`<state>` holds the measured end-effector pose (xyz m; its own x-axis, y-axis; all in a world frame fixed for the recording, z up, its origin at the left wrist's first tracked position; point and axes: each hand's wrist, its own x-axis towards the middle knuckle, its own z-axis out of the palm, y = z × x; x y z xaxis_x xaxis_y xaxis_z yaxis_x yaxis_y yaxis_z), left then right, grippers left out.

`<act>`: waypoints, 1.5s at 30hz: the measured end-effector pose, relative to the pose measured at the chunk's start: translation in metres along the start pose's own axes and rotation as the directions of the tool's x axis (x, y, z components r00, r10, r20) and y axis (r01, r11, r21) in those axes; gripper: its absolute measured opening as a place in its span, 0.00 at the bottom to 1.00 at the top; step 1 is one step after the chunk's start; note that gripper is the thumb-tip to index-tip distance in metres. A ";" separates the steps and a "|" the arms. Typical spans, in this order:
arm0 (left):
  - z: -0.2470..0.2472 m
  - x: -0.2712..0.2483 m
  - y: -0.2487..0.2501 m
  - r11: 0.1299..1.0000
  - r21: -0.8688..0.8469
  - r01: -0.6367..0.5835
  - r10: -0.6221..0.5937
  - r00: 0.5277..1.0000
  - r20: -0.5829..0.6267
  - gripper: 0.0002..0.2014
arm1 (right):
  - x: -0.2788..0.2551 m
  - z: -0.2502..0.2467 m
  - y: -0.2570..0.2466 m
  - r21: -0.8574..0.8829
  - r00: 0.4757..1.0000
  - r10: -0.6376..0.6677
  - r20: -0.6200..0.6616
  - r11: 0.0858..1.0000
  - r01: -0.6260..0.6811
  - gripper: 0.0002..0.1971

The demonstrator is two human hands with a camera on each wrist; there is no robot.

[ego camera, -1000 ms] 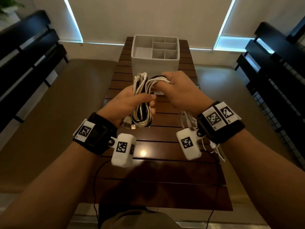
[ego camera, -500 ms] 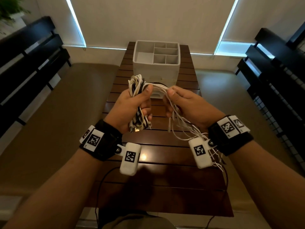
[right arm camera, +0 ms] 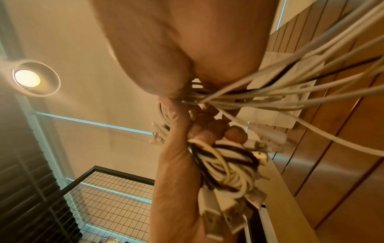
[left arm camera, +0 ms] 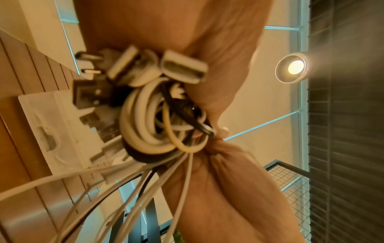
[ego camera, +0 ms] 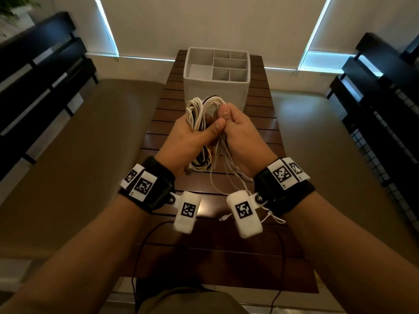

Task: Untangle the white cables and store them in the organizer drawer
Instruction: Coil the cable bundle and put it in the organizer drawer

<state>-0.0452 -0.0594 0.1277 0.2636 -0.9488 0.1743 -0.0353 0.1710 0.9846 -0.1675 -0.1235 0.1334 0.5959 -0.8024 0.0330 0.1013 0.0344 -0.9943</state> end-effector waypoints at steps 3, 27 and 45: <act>-0.005 -0.001 -0.001 1.000 0.005 0.013 -0.013 0.997 0.071 0.12 | -0.003 -0.007 0.005 0.021 1.000 0.018 0.021 1.000 -0.018 0.21; 0.008 0.001 -0.029 0.987 -0.142 0.081 -0.096 0.990 -0.101 0.11 | -0.008 -0.018 0.005 -0.031 0.994 0.084 0.064 0.996 -0.083 0.26; 0.034 0.004 -0.017 0.995 -0.090 0.044 -0.030 0.988 0.155 0.14 | 0.027 -0.026 -0.028 0.140 0.997 0.081 0.007 0.987 -0.081 0.32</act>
<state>-0.0758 -0.0755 0.1120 0.1123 -0.9831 0.1444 0.0631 0.1521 0.9863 -0.1752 -0.1616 0.1595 0.6081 -0.7925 -0.0471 0.1631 0.1828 -0.9695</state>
